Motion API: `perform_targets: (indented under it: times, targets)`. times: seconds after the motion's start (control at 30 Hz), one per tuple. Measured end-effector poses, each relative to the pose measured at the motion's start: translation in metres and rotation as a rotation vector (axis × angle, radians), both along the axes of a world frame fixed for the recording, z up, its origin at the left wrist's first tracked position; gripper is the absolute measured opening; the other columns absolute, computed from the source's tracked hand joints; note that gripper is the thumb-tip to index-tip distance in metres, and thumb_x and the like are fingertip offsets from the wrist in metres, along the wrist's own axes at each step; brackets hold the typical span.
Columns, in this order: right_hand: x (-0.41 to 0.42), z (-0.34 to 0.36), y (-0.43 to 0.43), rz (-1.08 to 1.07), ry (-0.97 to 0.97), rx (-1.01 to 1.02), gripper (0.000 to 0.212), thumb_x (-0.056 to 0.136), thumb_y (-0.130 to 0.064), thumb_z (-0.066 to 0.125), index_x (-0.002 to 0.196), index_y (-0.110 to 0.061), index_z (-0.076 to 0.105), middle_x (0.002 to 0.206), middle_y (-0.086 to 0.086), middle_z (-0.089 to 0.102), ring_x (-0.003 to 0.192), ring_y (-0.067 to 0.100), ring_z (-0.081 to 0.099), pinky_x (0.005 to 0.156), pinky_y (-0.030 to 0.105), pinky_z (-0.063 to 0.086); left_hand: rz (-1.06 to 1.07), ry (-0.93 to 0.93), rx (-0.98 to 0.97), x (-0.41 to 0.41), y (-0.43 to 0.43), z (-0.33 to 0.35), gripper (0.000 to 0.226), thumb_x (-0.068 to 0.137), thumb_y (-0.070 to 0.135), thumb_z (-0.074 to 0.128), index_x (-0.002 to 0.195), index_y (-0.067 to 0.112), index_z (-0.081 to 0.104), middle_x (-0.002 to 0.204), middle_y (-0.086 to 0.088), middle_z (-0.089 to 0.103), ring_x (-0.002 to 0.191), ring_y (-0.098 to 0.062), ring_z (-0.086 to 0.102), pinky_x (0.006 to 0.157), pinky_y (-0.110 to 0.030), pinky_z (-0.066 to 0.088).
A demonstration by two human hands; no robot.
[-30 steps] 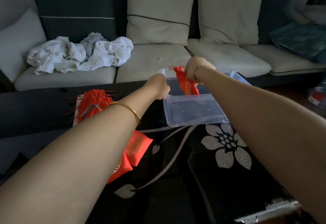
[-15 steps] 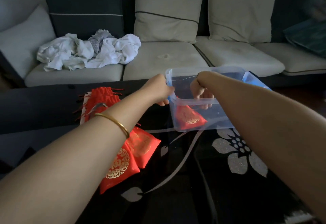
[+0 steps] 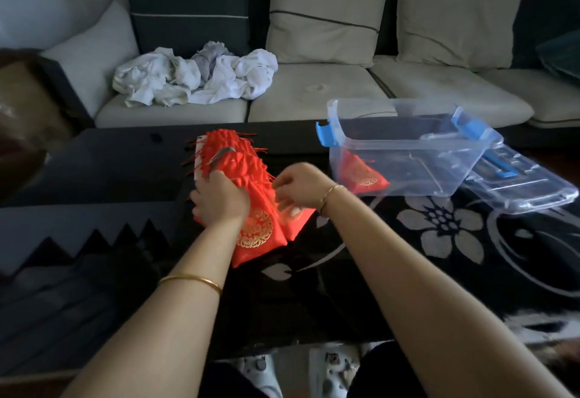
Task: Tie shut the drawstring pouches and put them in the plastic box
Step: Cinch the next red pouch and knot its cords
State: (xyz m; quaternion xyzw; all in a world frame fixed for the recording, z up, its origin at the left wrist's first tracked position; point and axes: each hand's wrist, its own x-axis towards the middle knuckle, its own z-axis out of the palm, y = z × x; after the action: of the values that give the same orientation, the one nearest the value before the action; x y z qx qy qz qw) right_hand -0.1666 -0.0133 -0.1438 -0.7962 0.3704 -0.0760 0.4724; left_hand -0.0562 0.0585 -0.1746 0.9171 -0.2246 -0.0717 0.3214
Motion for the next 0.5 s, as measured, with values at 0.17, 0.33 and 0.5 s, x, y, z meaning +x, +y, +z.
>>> perform_targets:
  times: [0.17,0.33,0.5]
  targets:
    - [0.023,-0.04,0.011,-0.068,0.114,-0.276,0.031,0.088,-0.019,0.058,0.106,0.005,0.065,0.108,0.019,0.065,0.099,0.031,0.061,0.083,0.036,0.048,-0.02,-0.014,0.096,0.008,0.007,-0.013,0.044,0.093,0.029,0.051,0.132,0.011,0.044,0.137,-0.019,0.039,0.128,-0.038,0.035,0.103,-0.051,0.031]
    - [0.029,-0.048,0.009,-0.156,0.038,-0.269,0.028,0.085,-0.021,0.062,0.091,0.005,0.068,0.076,0.009,0.056,0.071,0.019,0.052,0.056,0.027,0.039,-0.102,-0.052,0.107,0.019,0.013,-0.009,0.036,0.087,0.029,0.061,0.122,0.017,0.056,0.126,-0.013,0.054,0.119,-0.037,0.047,0.098,-0.05,0.034]
    - [-0.009,-0.026,0.0,-0.093,-0.133,0.072,0.015,0.084,-0.013,0.065,0.07,-0.012,0.058,0.073,0.004,0.057,0.066,0.014,0.054,0.058,0.022,0.046,-0.381,0.107,-0.031,0.012,0.02,0.023,0.027,0.077,0.03,0.073,0.099,0.014,0.069,0.102,-0.006,0.066,0.097,-0.029,0.061,0.092,-0.044,0.046]
